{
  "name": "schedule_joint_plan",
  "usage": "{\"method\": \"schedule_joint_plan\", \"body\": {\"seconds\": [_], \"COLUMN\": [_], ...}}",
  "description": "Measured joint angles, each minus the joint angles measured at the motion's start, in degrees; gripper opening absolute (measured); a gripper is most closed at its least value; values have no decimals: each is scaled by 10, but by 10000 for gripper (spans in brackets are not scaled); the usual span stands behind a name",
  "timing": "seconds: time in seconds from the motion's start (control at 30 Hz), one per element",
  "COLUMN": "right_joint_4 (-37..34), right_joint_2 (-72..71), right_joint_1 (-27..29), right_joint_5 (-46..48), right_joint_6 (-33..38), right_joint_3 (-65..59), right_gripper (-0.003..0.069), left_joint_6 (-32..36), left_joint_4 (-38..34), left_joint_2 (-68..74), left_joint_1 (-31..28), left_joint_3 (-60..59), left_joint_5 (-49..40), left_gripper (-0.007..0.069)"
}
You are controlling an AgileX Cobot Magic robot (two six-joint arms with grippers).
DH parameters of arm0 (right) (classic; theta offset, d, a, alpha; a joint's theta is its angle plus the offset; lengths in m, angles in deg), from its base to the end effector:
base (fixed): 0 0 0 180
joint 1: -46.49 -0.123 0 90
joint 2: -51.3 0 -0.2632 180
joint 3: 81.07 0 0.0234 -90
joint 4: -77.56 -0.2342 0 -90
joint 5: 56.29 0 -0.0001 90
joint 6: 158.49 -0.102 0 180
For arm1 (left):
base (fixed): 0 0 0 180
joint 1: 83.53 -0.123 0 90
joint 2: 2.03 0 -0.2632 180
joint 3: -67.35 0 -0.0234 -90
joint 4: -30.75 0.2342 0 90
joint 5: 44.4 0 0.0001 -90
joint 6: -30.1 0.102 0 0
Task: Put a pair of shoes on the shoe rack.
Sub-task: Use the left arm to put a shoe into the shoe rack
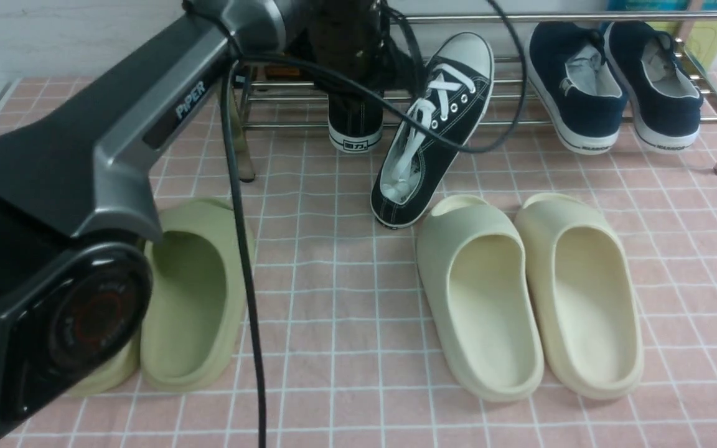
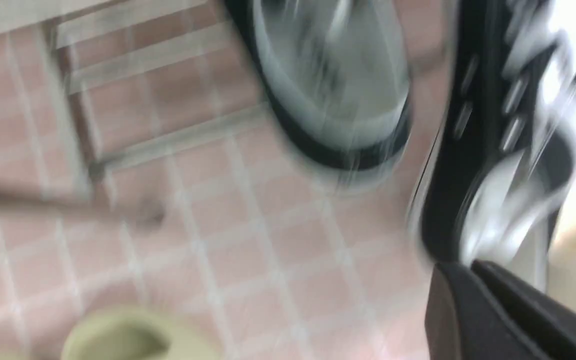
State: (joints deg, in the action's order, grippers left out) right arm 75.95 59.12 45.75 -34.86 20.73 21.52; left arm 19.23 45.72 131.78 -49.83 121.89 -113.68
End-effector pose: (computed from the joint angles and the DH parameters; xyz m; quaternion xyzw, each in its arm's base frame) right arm 0.0684 0.0019 0.1723 0.0077 0.8020 0.0198 0.5969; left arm 0.3968 -0.2350 0.2956 0.2000 0.9332 0.0182 0.2979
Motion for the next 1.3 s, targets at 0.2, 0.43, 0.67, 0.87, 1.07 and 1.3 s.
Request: {"method": "schedule_joint_plan", "body": {"seconds": [0.2, 0.43, 0.67, 0.87, 1.07, 1.3], "right_joint_4": [0, 0, 0, 0, 0, 0], "right_joint_2": [0, 0, 0, 0, 0, 0], "right_joint_1": [0, 0, 0, 0, 0, 0], "right_joint_5": [0, 0, 0, 0, 0, 0], "right_joint_6": [0, 0, 0, 0, 0, 0], "right_joint_3": [0, 0, 0, 0, 0, 0], "right_gripper": [240, 240, 240, 240, 240, 240], "left_joint_6": [38, 41, 24, -20, -30, -32], "left_joint_4": [-56, -83, -121, -137, -150, -150], "left_joint_2": [51, 88, 91, 65, 25, 29], "left_joint_1": [-1, 0, 0, 2, 4, 4], "left_joint_3": [-95, -109, -110, -116, -115, -114], "left_joint_5": [-12, 69, 114, 165, 283, 352], "left_gripper": [2, 2, 2, 3, 5, 6]}}
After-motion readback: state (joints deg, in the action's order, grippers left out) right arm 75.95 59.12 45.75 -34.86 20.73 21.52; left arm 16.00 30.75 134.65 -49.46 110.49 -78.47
